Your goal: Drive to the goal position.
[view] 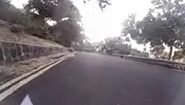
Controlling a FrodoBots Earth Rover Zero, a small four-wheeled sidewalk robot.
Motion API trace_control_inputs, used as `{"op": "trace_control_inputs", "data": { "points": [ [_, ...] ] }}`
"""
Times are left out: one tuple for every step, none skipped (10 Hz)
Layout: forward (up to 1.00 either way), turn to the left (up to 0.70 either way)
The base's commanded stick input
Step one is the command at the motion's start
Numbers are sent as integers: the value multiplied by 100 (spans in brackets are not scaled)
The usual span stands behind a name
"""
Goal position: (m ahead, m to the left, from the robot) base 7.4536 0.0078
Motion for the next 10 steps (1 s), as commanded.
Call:
{"op": "trace_control_inputs", "data": {
  "points": [
    [50,0],
    [50,0],
    [50,0],
    [50,0],
    [50,0],
    [50,0],
    [50,0],
    [50,0],
    [50,0],
    [50,0]
  ]
}}
